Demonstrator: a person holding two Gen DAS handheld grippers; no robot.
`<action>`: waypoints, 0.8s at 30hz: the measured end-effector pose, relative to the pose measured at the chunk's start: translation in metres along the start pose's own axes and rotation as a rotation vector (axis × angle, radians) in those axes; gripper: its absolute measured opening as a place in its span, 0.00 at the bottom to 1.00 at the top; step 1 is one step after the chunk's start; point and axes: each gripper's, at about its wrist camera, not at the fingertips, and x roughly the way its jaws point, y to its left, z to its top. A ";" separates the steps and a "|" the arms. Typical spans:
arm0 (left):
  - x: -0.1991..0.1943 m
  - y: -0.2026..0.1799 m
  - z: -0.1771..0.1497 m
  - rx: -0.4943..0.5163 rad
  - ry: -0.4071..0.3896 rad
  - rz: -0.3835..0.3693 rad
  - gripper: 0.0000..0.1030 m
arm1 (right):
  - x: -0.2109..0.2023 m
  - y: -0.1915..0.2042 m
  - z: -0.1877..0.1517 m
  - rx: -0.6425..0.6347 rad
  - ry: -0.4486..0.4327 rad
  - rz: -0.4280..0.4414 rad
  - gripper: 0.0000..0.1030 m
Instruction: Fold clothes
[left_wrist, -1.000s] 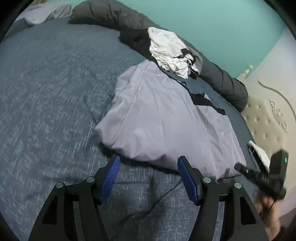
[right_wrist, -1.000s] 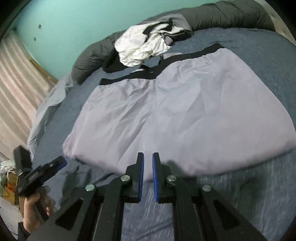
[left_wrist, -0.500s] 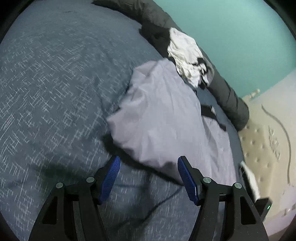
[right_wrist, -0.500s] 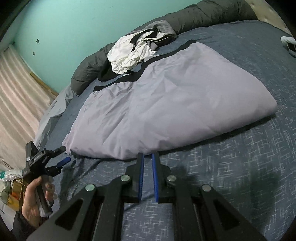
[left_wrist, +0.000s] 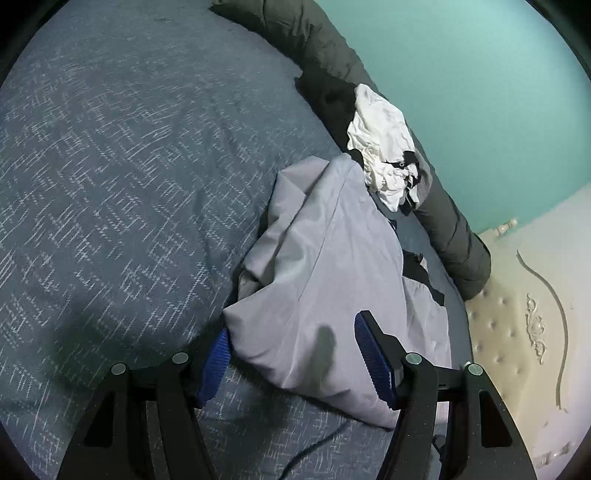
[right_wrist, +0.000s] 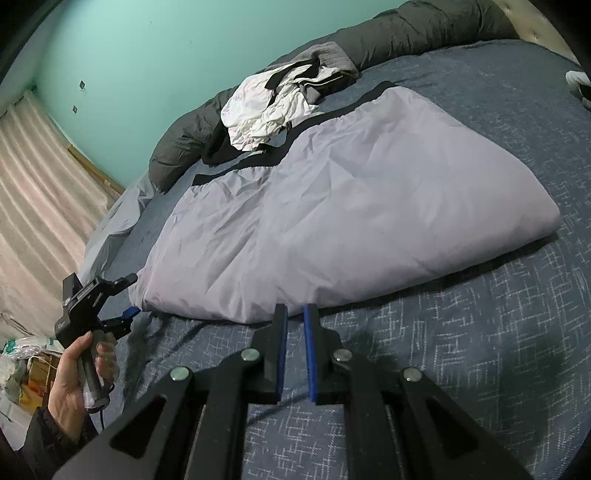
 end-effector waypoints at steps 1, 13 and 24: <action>0.001 0.000 0.000 -0.001 -0.002 -0.003 0.66 | 0.000 0.000 0.000 0.000 0.001 0.002 0.08; 0.008 -0.002 0.005 -0.009 -0.029 -0.042 0.21 | -0.003 -0.013 0.004 0.040 -0.011 0.013 0.08; -0.001 -0.041 0.011 0.067 -0.047 -0.136 0.13 | -0.010 -0.025 0.008 0.084 -0.031 0.021 0.08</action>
